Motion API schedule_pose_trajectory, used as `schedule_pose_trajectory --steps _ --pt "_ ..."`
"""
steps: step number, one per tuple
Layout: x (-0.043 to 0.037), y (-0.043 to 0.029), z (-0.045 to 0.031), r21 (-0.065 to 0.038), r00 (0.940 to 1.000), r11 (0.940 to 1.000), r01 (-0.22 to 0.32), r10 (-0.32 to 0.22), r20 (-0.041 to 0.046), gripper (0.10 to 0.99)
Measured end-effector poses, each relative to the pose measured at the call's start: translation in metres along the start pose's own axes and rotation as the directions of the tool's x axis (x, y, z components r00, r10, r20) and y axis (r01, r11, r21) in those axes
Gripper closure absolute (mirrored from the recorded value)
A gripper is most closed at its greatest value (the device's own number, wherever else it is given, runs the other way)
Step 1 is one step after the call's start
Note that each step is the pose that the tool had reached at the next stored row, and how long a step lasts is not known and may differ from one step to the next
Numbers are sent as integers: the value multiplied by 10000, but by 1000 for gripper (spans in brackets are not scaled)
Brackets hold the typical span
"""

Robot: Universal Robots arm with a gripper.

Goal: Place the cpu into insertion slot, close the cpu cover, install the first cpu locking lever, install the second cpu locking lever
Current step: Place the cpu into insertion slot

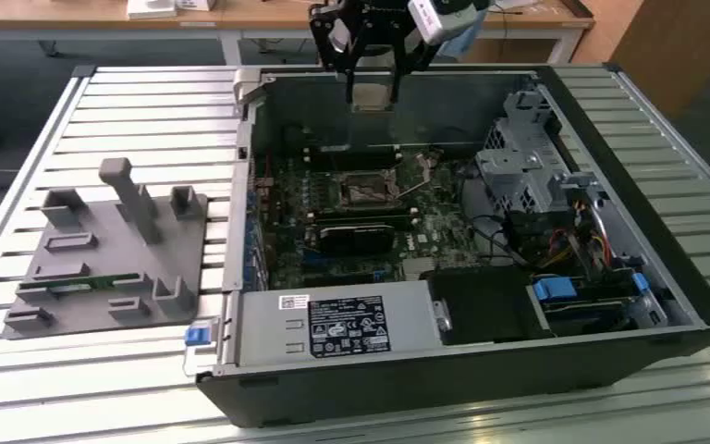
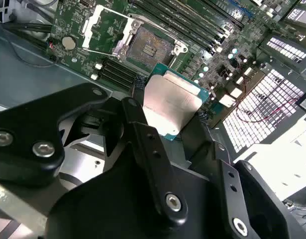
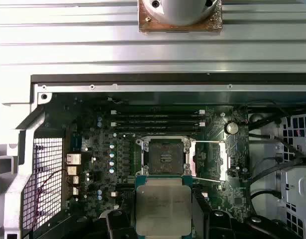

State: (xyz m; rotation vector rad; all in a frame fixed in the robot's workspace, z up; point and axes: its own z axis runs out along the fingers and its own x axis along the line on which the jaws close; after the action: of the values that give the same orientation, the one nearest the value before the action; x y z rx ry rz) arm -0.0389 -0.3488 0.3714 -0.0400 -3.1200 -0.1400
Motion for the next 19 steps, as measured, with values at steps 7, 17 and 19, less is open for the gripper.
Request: schedule_pose_trajectory --steps 7,17,19 --pt "0 0 0 0 10000 10000 0 0 0 549" --pt "0 0 3 -9 9973 9973 -730 730 65 549" --pt "0 0 4 -12 9943 9943 -1064 1064 95 549"
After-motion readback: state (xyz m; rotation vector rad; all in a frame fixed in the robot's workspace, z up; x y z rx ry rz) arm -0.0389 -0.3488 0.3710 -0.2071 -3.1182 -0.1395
